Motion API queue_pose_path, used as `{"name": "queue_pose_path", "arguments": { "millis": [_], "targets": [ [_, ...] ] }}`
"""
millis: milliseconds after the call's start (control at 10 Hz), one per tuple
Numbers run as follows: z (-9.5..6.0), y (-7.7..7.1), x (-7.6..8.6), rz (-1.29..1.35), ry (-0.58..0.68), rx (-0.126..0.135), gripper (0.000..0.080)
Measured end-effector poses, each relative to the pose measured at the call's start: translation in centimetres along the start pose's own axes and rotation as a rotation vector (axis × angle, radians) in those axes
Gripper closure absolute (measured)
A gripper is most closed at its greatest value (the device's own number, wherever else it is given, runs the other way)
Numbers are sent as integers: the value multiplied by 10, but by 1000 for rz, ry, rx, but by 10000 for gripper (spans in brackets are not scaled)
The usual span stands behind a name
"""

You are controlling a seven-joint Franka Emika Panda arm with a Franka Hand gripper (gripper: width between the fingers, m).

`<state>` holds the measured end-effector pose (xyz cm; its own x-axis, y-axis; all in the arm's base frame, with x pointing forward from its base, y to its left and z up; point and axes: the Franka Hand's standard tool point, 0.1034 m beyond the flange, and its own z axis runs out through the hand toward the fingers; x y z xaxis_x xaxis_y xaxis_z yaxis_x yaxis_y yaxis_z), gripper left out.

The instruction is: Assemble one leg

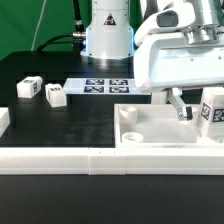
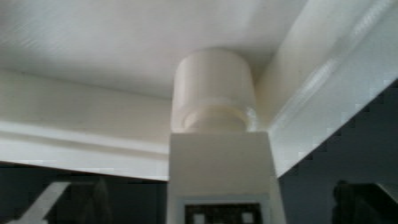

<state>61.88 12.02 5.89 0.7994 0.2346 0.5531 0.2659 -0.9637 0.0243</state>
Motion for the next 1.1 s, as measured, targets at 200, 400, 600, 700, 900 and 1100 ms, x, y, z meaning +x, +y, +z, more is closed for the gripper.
{"name": "queue_pose_path", "arguments": {
  "millis": [200,400,600,700,900,1100],
  "targets": [
    [0,0,0,0,0,0,154],
    [-9,-1,10,-3,-3,4,151],
    [-21,-2,24,-7,2,6,151],
    [-18,-2,20,-6,-2,6,151],
    [-16,-5,18,-9,-58,23,151],
    [-10,-6,15,-7,-184,51,151]
  ]
}}
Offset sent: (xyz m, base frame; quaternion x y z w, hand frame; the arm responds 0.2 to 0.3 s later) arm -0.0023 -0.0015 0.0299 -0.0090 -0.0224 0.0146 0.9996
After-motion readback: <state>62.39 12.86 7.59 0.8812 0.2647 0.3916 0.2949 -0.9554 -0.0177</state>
